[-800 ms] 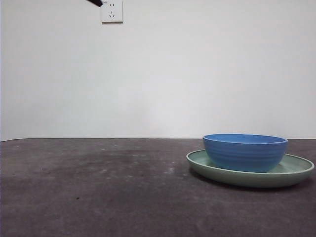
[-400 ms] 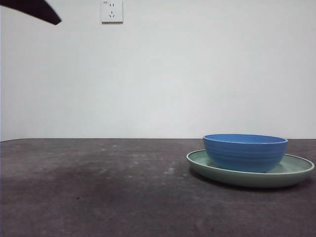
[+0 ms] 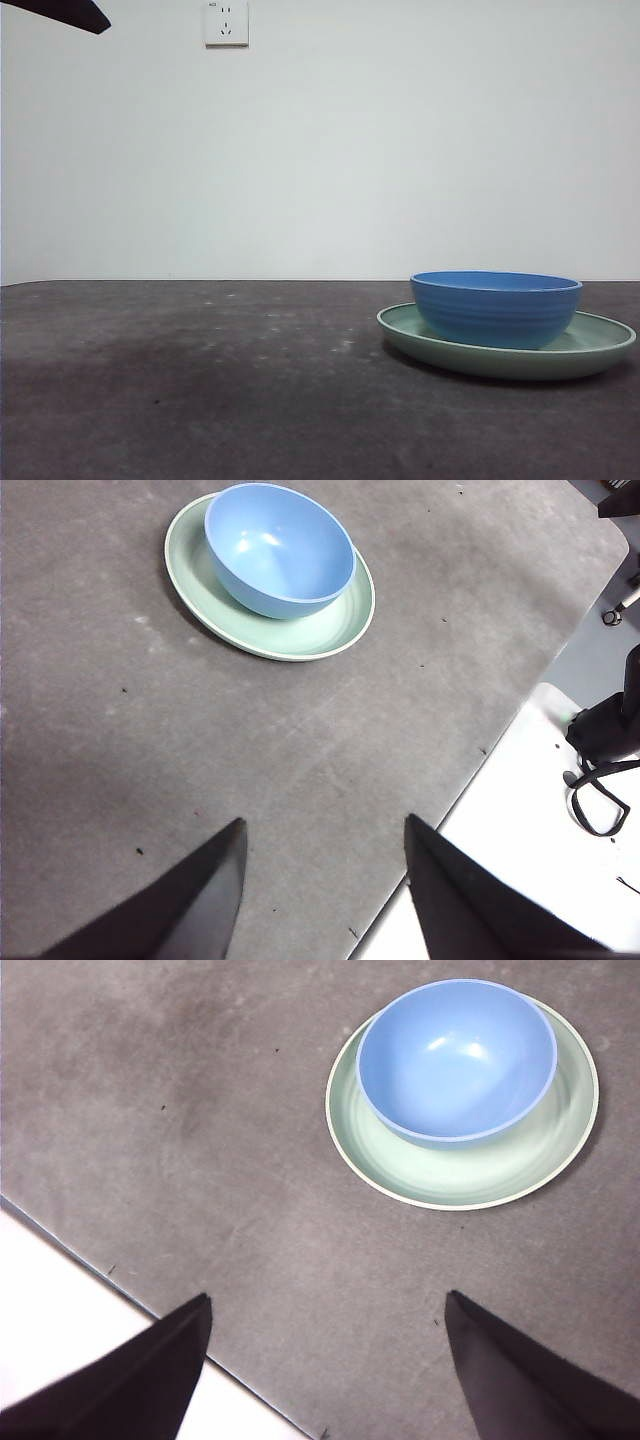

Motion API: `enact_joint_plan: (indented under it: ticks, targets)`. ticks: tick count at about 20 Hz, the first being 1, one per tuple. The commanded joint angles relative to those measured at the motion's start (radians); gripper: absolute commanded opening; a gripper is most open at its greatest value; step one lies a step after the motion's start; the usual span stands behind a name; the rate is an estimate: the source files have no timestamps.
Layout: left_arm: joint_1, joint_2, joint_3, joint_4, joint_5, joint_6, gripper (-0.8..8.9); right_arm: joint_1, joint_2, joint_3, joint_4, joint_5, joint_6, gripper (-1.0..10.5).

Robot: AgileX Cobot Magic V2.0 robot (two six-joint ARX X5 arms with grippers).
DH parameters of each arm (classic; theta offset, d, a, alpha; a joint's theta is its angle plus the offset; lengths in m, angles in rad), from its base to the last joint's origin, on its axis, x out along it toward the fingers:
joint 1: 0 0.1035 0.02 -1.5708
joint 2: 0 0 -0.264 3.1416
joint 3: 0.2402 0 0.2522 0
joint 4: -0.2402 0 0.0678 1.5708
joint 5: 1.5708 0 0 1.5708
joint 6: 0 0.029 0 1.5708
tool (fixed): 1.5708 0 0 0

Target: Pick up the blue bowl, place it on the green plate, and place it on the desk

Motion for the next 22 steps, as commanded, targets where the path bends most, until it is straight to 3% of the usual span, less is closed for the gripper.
enact_joint_plan:
  ticks: [1, 6, 8, 10, 18, 22]
  targets:
    - [-0.006, 0.006, 0.008, 0.011, 0.004, 0.011, 2.49, 0.002, 0.005, 0.019, 0.011, 0.01, 0.046, 3.7]
    - [-0.006, 0.006, 0.008, 0.011, 0.004, 0.008, 2.49, -0.005, 0.021, 0.019, 0.046, 0.145, 0.171, 3.7]
    - [-0.006, 0.006, 0.008, 0.011, 0.004, 0.008, 2.49, -0.013, 0.036, 0.019, 0.076, 0.229, 0.195, 3.7]
    - [-0.006, 0.006, 0.008, 0.011, 0.004, 0.008, 2.49, -0.025, 0.058, 0.019, 0.109, 0.251, 0.204, 3.7]
    - [-0.006, 0.006, 0.008, 0.01, 0.004, 0.01, 2.49, -0.106, 0.264, 0.019, 0.263, 0.193, 0.183, 3.7]
    - [-0.006, 0.006, 0.008, 0.01, 0.004, 0.029, 2.49, -0.214, 0.481, 0.019, 0.365, 0.08, 0.144, 3.7]
